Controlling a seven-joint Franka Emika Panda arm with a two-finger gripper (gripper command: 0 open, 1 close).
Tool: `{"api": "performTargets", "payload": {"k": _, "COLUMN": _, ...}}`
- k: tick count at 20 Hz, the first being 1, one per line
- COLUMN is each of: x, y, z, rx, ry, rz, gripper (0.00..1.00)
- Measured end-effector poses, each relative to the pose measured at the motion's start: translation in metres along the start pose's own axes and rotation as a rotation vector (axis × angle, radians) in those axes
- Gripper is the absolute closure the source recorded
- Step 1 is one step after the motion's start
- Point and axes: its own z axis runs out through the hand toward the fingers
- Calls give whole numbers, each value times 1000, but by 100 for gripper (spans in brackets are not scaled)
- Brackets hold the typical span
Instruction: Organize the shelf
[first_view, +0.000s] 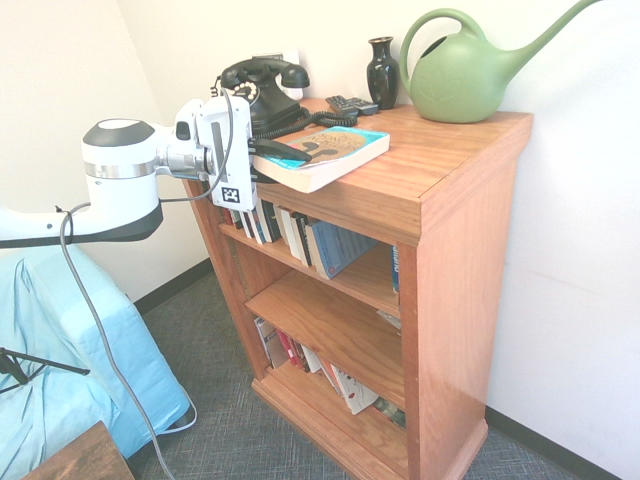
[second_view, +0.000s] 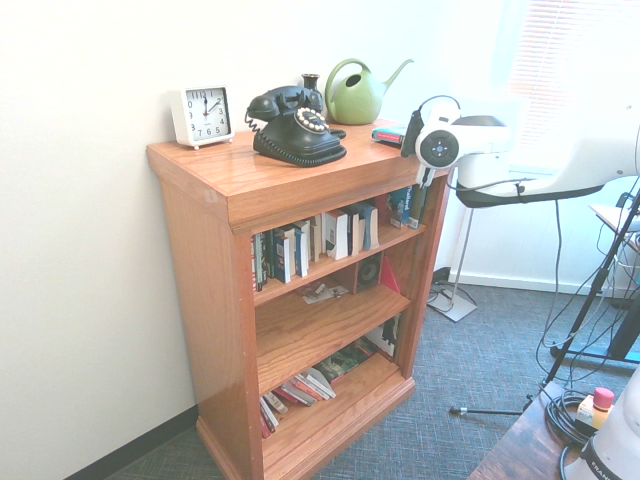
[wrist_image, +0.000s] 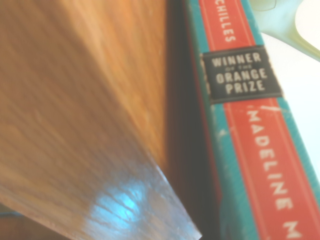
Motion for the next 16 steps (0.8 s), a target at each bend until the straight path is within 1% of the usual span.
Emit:
{"api": "performTargets", "payload": {"k": 5, "x": 2, "y": -3, "z": -3, "rx": 5, "ry": 5, "rz": 1, "gripper": 100}}
{"api": "performTargets", "payload": {"k": 9, "x": 4, "y": -1, "z": -6, "rx": 5, "ry": -8, "rz": 34, "gripper": 100}}
{"api": "performTargets", "payload": {"k": 13, "x": 8, "y": 26, "z": -8, "rx": -35, "ry": -50, "rz": 119, "gripper": 100}}
{"api": "performTargets", "payload": {"k": 16, "x": 9, "y": 61, "z": -25, "rx": -26, "ry": -93, "rz": 213, "gripper": 100}}
